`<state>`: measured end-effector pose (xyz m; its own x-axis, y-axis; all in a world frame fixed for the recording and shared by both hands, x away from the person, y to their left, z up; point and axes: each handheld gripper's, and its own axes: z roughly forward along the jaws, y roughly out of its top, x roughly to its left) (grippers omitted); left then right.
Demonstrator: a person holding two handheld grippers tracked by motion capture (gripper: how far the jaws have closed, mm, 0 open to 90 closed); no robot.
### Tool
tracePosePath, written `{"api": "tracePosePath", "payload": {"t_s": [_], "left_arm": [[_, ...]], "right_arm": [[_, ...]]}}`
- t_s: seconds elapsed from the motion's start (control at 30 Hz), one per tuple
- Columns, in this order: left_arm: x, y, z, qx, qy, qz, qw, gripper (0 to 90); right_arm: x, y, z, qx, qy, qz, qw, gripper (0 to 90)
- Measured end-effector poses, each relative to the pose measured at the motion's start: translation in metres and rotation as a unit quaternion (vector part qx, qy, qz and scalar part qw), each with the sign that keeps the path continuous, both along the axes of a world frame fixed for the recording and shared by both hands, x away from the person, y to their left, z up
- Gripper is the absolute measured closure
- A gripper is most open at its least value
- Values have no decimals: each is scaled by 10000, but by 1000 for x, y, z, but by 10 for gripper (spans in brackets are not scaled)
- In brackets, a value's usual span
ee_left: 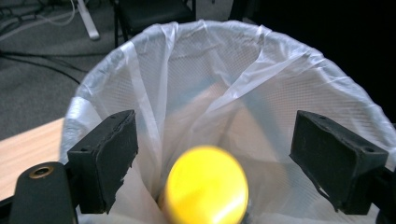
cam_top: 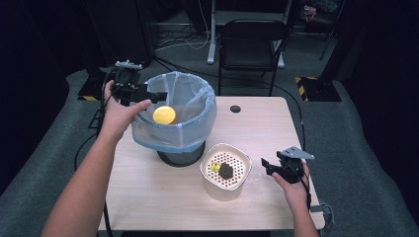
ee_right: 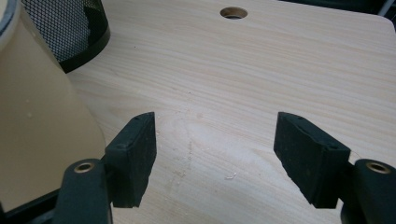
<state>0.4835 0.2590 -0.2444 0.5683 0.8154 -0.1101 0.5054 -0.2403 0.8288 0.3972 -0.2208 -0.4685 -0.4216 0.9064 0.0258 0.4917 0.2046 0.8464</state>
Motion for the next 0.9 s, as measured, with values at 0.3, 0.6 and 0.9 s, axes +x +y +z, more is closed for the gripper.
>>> {"api": "tracePosePath", "payload": {"t_s": [0.3, 0.6, 0.9], "left_arm": [[-21, 9, 4, 3, -15, -49, 10000, 157], [-70, 51, -21, -220, -136, -147, 9996, 163], [-102, 94, -59, -424, -149, 138, 9989, 191]], "right_arm": [[0, 4, 2, -13, -32, 52, 10000, 296], [-3, 3, 8, 95, -135, -25, 9999, 296], [-4, 1, 8, 96, -145, -105, 9998, 296]]}}
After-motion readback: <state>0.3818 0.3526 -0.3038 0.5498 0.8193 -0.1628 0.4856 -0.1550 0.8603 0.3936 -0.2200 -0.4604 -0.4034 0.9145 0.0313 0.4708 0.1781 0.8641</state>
